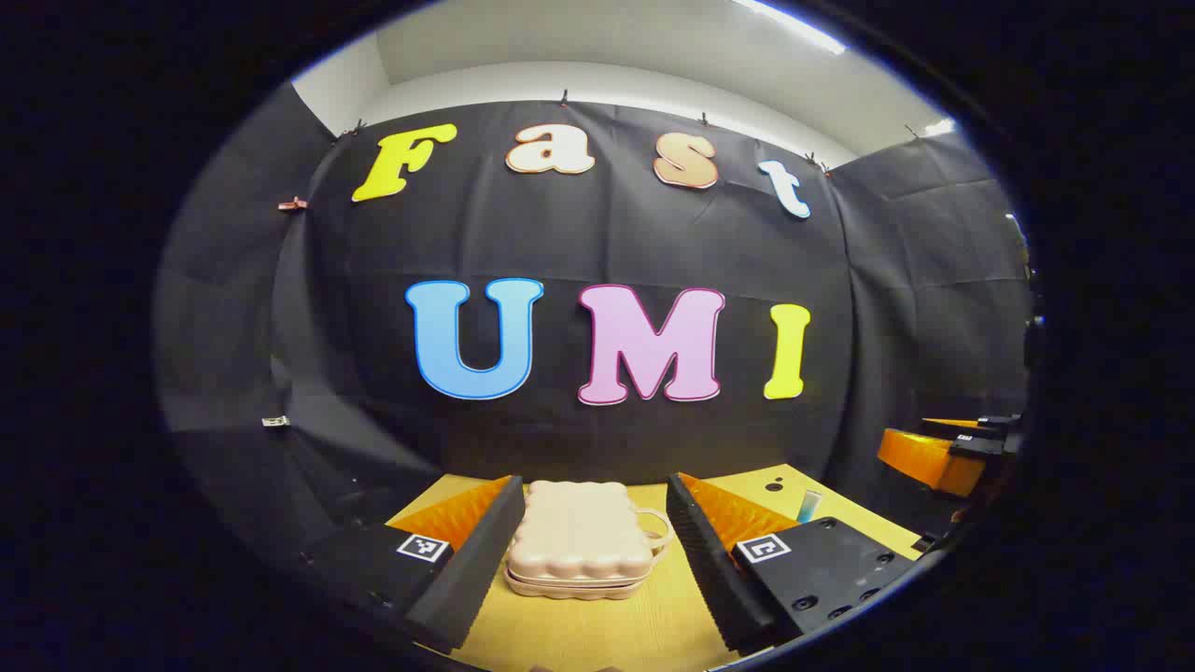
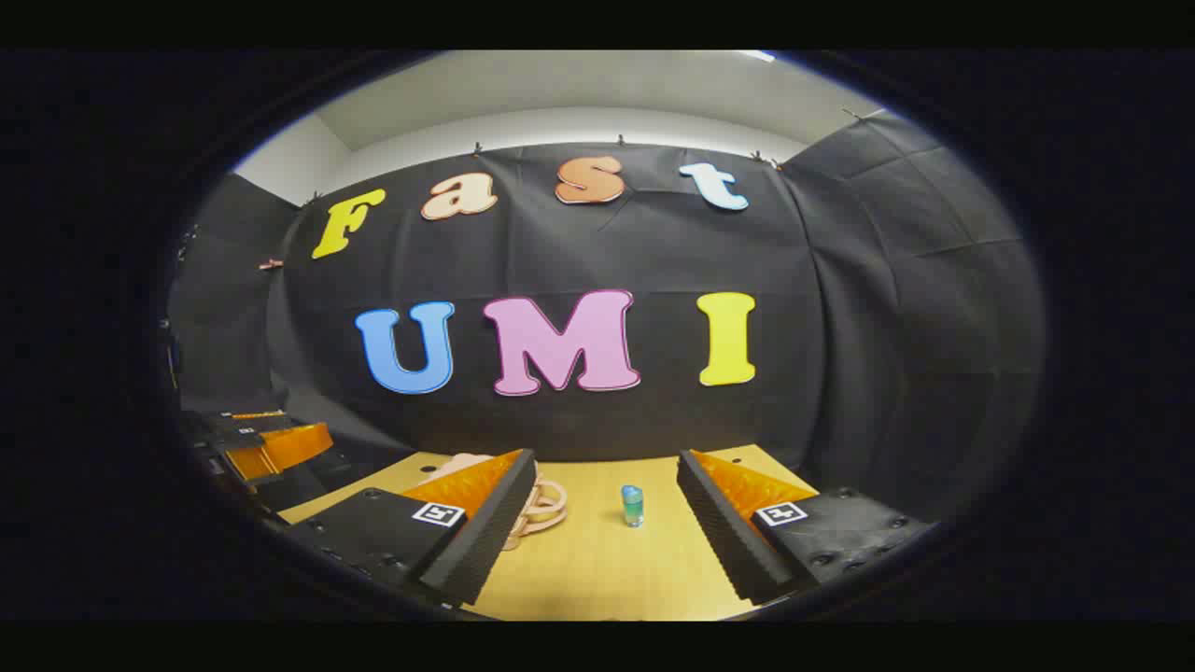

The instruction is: First open the suitcase, pack the skin care products into it, and then close the suitcase.

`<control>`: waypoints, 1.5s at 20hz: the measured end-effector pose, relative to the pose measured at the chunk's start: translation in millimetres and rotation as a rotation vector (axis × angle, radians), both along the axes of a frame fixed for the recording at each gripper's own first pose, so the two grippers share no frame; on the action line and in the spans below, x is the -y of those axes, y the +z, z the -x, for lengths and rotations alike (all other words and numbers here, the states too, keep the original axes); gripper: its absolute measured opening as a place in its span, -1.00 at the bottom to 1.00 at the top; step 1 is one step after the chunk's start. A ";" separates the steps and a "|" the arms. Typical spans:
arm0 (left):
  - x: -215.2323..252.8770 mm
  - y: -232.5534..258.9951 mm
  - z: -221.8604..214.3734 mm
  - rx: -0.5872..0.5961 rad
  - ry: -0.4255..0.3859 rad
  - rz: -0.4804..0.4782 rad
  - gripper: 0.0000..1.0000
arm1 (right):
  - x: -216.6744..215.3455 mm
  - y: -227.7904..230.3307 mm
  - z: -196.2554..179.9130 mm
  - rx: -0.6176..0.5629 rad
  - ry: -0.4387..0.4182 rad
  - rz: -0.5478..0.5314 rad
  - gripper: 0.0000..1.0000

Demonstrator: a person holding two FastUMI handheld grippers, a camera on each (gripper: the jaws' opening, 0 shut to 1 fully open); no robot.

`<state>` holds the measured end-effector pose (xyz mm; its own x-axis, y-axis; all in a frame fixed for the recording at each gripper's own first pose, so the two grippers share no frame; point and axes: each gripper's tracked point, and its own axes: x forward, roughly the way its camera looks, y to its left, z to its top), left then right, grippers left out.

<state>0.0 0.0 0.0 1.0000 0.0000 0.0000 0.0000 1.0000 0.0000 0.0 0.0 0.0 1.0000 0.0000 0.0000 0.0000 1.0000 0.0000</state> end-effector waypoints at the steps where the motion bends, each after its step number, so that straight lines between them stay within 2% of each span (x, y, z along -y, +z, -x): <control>1: 1.1 -2.2 2.0 -0.002 0.001 -0.017 0.92 | -2.5 2.3 3.6 0.006 0.008 0.002 0.93; 10: 23.9 -4.0 18.8 0.010 -0.056 -0.018 0.95 | 19.2 -6.2 24.9 0.017 -0.043 0.000 0.93; 11: 25.3 -4.4 19.8 0.011 -0.059 -0.014 0.95 | 20.7 -6.2 26.5 0.019 -0.045 0.004 1.00; 12: 26.8 -3.5 20.4 0.012 -0.063 -0.013 0.95 | 21.4 -5.2 26.2 0.021 -0.046 0.009 0.93; 18: 31.4 -10.1 12.0 -0.008 -0.070 0.003 0.95 | 25.3 -4.2 17.4 0.027 -0.043 0.010 0.93; 23: 43.3 -15.0 -23.0 -0.029 -0.071 0.012 0.95 | 34.4 -7.5 -4.0 0.019 -0.034 0.024 1.00; 24: 46.9 -14.1 -33.5 -0.031 -0.073 0.017 0.96 | 38.4 -7.3 -11.8 0.016 -0.036 0.023 0.93; 25: 54.7 -15.4 -44.3 -0.036 -0.083 0.024 0.96 | 42.2 -7.4 -18.5 0.011 -0.036 0.023 0.79; 26: 61.8 -17.0 -57.4 -0.045 -0.089 0.029 0.96 | 46.6 -8.3 -26.8 0.004 -0.037 0.023 0.94; 30: 89.6 -46.4 -122.1 -0.124 -0.101 0.060 0.96 | 65.3 -9.9 -62.8 -0.016 -0.032 0.037 0.93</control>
<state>122.1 -89.6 -46.4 0.9872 -0.1042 -0.1207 0.0968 0.9931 -0.0658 62.8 -65.3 -9.9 0.9994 -0.0326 -0.0149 0.0321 0.9988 -0.0374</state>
